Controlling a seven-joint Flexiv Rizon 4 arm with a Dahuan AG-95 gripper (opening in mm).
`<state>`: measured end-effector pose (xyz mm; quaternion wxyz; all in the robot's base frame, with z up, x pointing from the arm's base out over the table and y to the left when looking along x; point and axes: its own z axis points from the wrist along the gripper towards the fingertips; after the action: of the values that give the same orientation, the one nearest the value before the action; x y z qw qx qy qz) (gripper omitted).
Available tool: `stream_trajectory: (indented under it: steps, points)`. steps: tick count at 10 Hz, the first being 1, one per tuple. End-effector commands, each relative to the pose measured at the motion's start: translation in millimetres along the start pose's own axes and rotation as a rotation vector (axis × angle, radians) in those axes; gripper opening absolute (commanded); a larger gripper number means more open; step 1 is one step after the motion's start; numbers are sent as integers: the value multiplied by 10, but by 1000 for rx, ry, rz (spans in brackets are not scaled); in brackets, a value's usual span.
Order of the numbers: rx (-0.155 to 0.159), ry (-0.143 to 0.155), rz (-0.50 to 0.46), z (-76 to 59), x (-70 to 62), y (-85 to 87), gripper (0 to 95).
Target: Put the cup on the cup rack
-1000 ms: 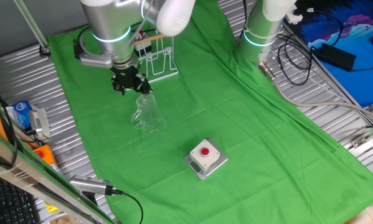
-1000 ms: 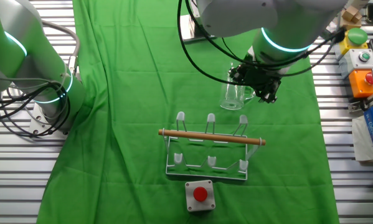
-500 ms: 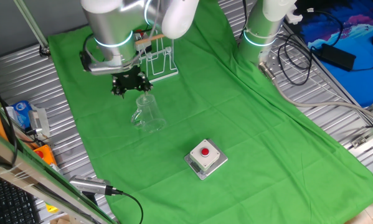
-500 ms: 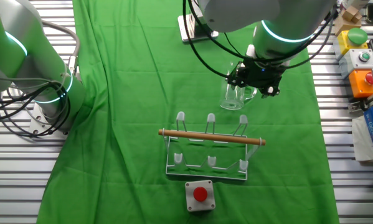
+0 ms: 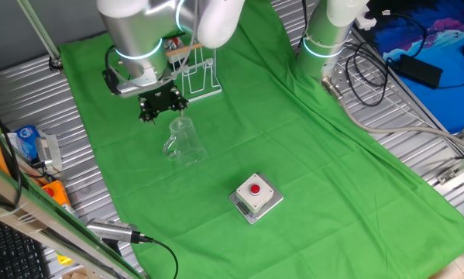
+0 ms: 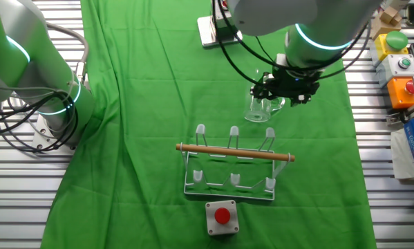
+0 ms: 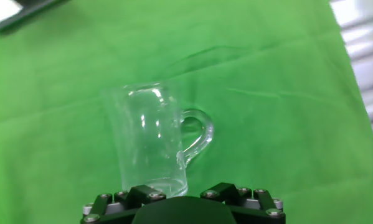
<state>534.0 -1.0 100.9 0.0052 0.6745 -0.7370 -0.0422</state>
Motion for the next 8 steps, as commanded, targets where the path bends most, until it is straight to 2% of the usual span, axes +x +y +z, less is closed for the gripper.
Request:
stream_trajectory:
  steps: [1,5,8]
  points:
    - [5,14,64,-6,-5,8,760]
    - [9,24,114,-9,-4,4,760]
    - [4,11,131,-24,-1,-27,760]
